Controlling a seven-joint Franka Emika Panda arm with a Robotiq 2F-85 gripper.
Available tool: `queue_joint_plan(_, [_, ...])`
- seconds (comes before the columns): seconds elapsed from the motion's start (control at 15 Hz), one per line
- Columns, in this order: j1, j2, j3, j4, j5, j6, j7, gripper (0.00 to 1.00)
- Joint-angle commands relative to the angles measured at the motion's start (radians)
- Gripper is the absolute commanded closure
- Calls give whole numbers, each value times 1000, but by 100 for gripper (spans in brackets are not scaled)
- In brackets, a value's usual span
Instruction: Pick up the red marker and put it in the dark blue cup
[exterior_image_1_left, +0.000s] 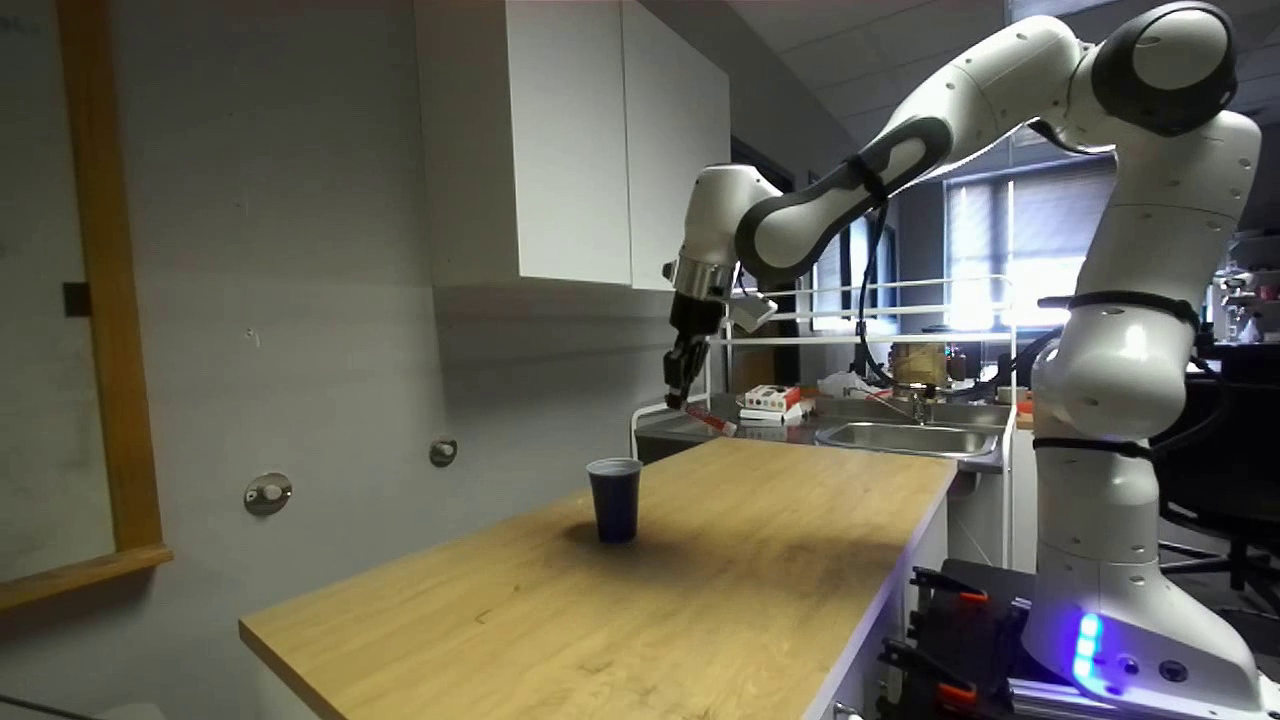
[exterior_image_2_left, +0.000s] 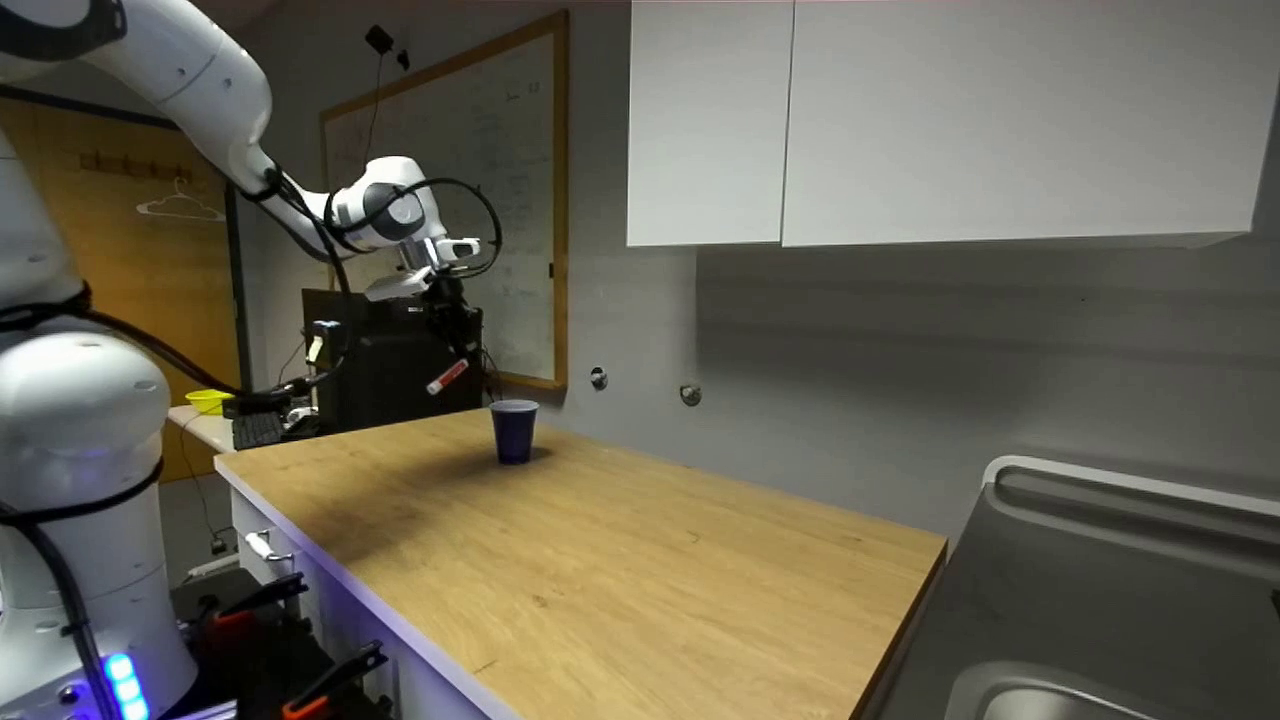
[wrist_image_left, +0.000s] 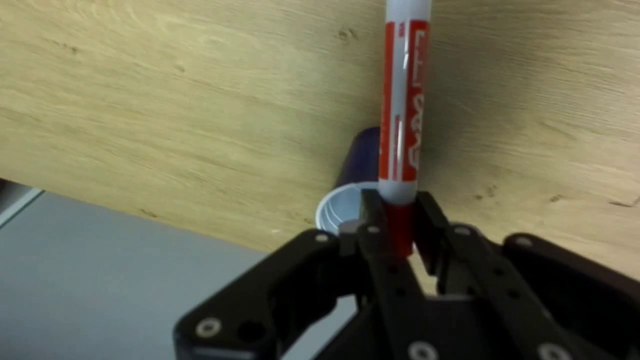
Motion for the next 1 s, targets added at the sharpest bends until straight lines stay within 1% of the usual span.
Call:
queue_joint_plan(0.0, [23, 60, 37, 87, 14, 21, -24, 91])
queue_joint_plan(0.13, [24, 112, 40, 158, 0, 30, -59, 91])
queue_joint_plan(0.47, [29, 275, 11, 338, 36, 64, -189, 91])
queue_joint_plan(0.67, [35, 380, 4, 413, 98, 101, -257, 91])
queue_joint_plan(0.93, [27, 503, 17, 477, 225, 155, -354, 91])
